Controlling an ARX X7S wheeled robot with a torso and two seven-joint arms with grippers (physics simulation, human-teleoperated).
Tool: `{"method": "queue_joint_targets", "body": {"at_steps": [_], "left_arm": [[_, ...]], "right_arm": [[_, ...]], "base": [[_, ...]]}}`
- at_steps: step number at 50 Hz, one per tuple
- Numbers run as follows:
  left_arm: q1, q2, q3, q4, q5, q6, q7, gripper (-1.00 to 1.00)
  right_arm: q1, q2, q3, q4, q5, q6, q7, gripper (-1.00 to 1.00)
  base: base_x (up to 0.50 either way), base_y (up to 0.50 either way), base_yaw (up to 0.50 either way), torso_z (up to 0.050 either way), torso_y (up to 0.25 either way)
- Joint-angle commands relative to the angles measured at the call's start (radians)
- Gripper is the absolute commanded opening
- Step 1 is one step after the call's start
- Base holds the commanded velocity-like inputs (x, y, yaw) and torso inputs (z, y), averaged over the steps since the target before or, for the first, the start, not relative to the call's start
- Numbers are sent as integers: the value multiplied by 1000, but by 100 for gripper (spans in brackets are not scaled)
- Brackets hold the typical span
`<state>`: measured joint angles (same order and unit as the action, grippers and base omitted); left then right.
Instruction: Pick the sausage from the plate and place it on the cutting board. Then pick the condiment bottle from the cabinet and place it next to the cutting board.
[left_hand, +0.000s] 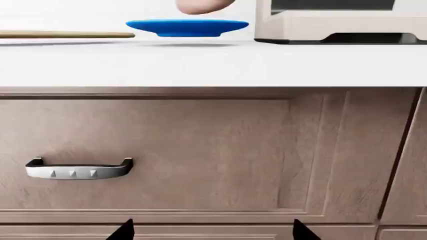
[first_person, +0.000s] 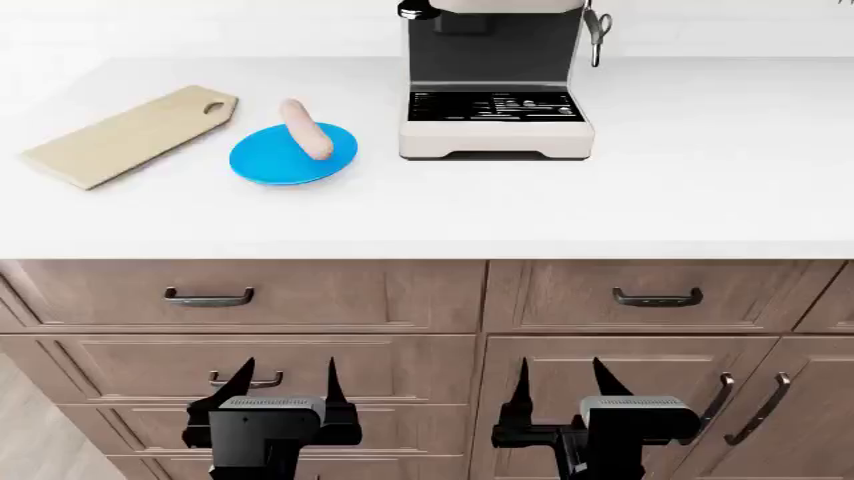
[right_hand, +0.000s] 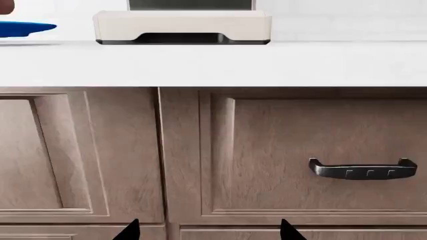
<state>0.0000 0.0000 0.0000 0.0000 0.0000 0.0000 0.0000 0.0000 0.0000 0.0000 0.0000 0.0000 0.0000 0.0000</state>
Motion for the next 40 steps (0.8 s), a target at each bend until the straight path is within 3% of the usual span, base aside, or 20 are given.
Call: {"method": "queue_joint_targets", "body": {"at_steps": [1, 5, 13, 18, 21, 27, 36, 40], "left_arm": [[16, -17, 27, 49, -7, -16, -16, 100], [31, -38, 46, 106, -97, -12, 38, 100], [32, -87, 55, 215, -175, -54, 80, 100], [-82, -126, 36, 480, -248, -279, 42, 100], [-175, -146, 17, 594, -279, -398, 6, 100], [-308, -177, -31, 709, -337, -557, -45, 100], [-298, -198, -24, 760, -345, -583, -55, 100], [-296, -210, -1, 772, -310, -592, -75, 100]], "right_arm": [[0, 15, -27, -5, 12, -1, 16, 100], [32, 27, -56, -7, 40, 31, 20, 100], [67, 44, -72, -5, 134, 22, -17, 100], [120, 73, -71, -139, 153, 26, -14, 100], [313, 179, 16, -241, 291, 239, -56, 100], [446, 218, 37, -284, 373, 367, -70, 100], [425, 228, 32, -355, 418, 410, -75, 100], [421, 237, 15, -373, 407, 419, -71, 100]], "base": [[0, 0, 0, 0, 0], [0, 0, 0, 0, 0], [0, 0, 0, 50, 0], [0, 0, 0, 50, 0], [0, 0, 0, 50, 0], [0, 0, 0, 50, 0], [0, 0, 0, 50, 0], [0, 453, 0, 4, 0]]}}
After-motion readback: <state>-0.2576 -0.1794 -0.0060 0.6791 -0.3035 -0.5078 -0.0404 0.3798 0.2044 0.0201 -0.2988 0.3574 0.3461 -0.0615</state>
